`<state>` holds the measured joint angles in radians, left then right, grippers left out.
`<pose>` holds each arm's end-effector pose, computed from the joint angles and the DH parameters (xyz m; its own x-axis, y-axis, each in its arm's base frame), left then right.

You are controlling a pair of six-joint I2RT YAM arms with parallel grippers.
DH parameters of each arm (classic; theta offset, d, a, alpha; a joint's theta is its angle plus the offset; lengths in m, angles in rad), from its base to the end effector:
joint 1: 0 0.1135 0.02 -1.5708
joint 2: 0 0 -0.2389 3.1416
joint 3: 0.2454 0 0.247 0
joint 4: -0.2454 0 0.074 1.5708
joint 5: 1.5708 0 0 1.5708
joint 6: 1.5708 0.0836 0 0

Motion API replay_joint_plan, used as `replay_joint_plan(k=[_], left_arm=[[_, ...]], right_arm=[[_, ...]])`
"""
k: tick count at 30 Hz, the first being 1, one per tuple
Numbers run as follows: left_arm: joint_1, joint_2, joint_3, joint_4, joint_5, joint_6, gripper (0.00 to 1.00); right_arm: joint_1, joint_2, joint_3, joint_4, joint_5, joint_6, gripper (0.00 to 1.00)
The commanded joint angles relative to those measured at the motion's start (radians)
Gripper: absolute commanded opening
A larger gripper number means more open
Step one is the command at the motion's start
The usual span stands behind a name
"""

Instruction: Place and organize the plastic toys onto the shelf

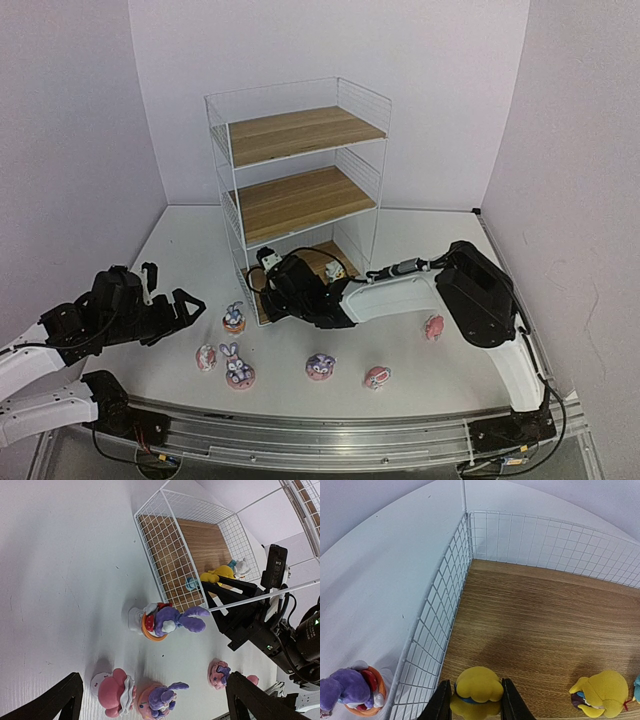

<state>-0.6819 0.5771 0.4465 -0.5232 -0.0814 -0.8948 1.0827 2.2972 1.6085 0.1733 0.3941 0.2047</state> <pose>0.1518 -0.1145 0.1765 -0.7464 -0.3955 -0.5352 -0.0067 0.8086 -0.5883 0.2785 0.4560 0.1116 -0.3602 -0.2782 -0.8904 -0.5981 0.8014 -0.0084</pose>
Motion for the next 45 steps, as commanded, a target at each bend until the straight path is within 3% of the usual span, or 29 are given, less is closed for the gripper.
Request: replay_joint_plan(k=[1,18,28,45], left_arm=[[-0.001,0.004,0.014,0.013,-0.017,0.001,1.0],[-0.001,0.044,0.026,0.036,-0.024,0.023,1.0],[-0.001,0.042,0.028,0.039,-0.024,0.028,1.0],[-0.001,0.037,0.018,0.052,-0.013,0.031,1.0]], right_arm=[[-0.005,0.024,0.034,0.021,-0.016,-0.021,0.18],[-0.01,0.047,0.058,-0.019,-0.02,-0.029,0.25],[-0.01,0.058,0.077,-0.028,-0.018,-0.025,0.41],[-0.009,-0.004,0.044,-0.026,-0.017,-0.011,0.54]])
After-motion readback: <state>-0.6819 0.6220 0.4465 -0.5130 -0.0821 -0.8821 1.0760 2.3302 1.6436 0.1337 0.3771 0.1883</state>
